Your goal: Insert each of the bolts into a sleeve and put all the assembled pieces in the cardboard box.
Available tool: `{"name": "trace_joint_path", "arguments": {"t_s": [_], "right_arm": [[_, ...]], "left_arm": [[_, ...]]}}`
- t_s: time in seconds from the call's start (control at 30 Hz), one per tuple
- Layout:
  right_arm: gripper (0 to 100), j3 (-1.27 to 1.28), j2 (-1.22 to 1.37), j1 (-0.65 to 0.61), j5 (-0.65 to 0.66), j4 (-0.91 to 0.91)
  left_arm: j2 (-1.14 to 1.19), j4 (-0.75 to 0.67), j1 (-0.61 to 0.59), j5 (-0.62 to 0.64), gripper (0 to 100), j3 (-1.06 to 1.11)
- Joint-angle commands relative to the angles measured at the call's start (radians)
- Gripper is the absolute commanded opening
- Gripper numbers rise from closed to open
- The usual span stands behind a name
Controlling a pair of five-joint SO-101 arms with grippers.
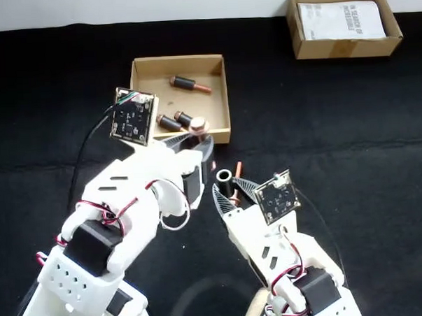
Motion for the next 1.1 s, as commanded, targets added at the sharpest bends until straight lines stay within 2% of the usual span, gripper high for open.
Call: {"name": "trace_joint_path", "arguments": {"t_s": [0.0,0.27,0.43,1.07], "right_arm": [[0.6,-0.004,-0.015,0.035,0.009,-0.021],[0.6,-0.004,-0.015,0.065,0.009,-0.021],[0.6,-0.004,-0.008,0.065,0.009,-0.024],[0.6,-0.01,-0.008,0.065,0.009,-0.047]], "left_arm": [[0.031,-0.049,0.015,-0.005,1,-0.025],[0.12,-0.106,0.041,-0.005,1,-0.027],[0.136,-0.106,0.091,-0.005,1,-0.027],[0.13,-0.068,0.125,-0.003,1,0.05]]}}
